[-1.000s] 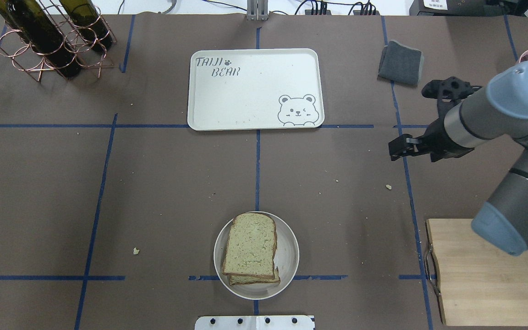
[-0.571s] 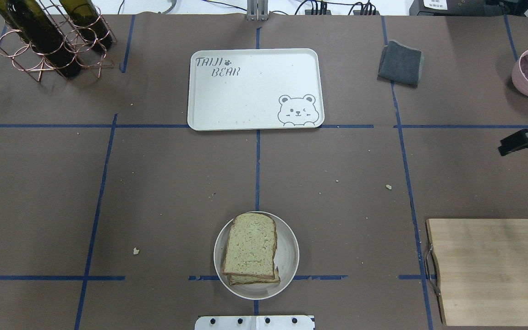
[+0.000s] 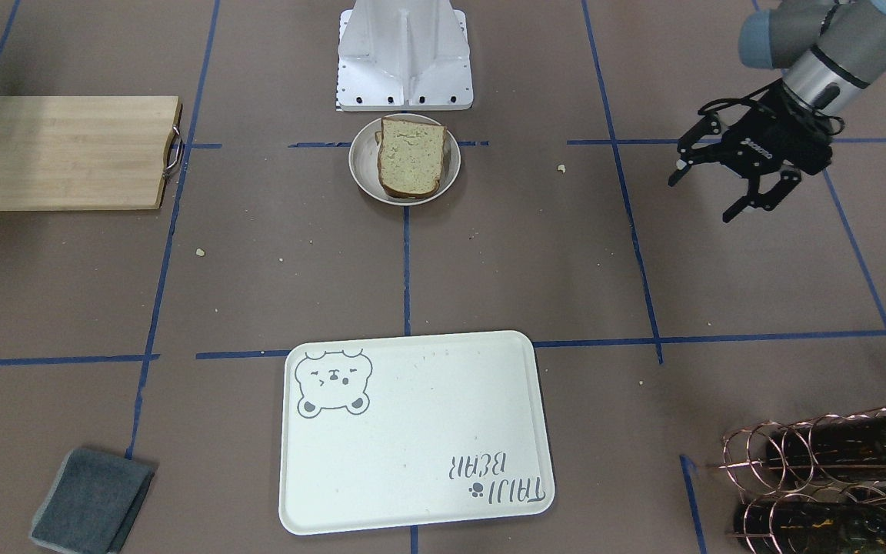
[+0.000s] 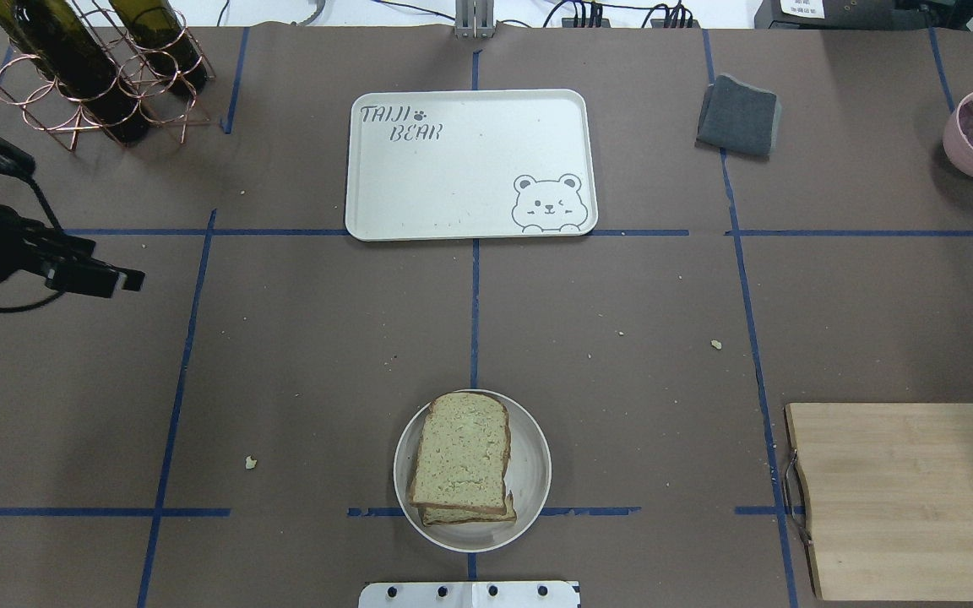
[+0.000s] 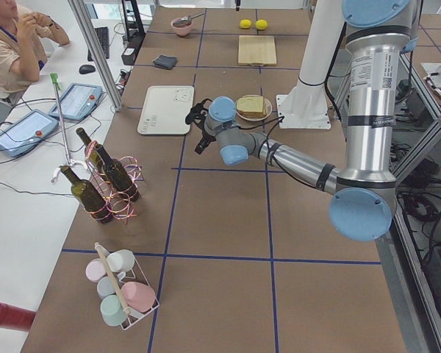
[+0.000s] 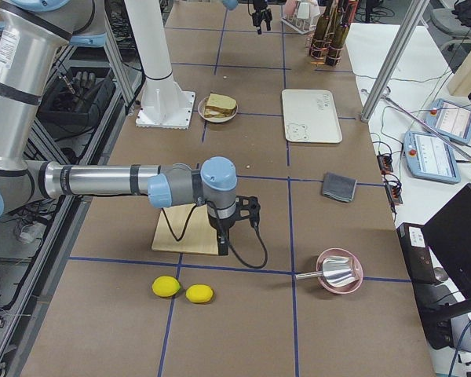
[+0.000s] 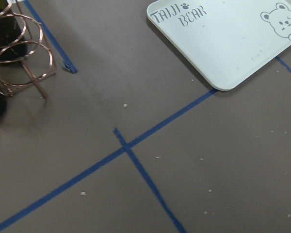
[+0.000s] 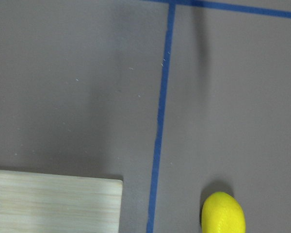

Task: Make sandwich and place on tray
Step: 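Move the left gripper to the white plate rim and grasp it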

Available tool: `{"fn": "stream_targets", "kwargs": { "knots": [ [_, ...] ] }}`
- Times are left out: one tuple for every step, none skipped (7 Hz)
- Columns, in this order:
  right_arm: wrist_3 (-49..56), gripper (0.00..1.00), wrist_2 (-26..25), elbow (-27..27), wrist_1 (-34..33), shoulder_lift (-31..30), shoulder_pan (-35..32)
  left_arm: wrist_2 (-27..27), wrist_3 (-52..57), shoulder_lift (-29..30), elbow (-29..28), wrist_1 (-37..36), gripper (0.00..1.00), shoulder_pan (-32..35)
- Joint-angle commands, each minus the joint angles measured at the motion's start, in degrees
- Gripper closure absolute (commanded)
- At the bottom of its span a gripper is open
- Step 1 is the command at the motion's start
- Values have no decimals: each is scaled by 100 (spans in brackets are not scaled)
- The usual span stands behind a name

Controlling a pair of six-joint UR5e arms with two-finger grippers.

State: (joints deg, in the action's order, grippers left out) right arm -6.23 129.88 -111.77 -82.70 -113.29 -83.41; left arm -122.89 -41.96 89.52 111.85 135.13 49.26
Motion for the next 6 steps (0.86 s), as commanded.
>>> {"fn": "stream_targets", "kwargs": {
  "knots": [
    [43, 0, 342, 112, 8, -149, -368, 1243, -2446, 179, 512, -4, 0, -1867],
    [43, 0, 388, 95, 8, -132, -369, 1964, -3083, 250, 496, -4, 5, -2572],
    [51, 0, 397, 112, 8, -132, -369, 2667, -3647, 346, 435, -22, 20, -3162],
    [78, 0, 398, 121, 8, -132, -377, 2987, -3992, 617, 199, -144, 55, -3446],
    [86, 0, 398, 121, 8, -140, -386, 3017, -4178, 1089, -47, -510, 62, -3536],
    [87, 0, 398, 121, 8, -149, -386, 3026, -4345, 1433, -267, -749, 62, -3572]
  ]
}}
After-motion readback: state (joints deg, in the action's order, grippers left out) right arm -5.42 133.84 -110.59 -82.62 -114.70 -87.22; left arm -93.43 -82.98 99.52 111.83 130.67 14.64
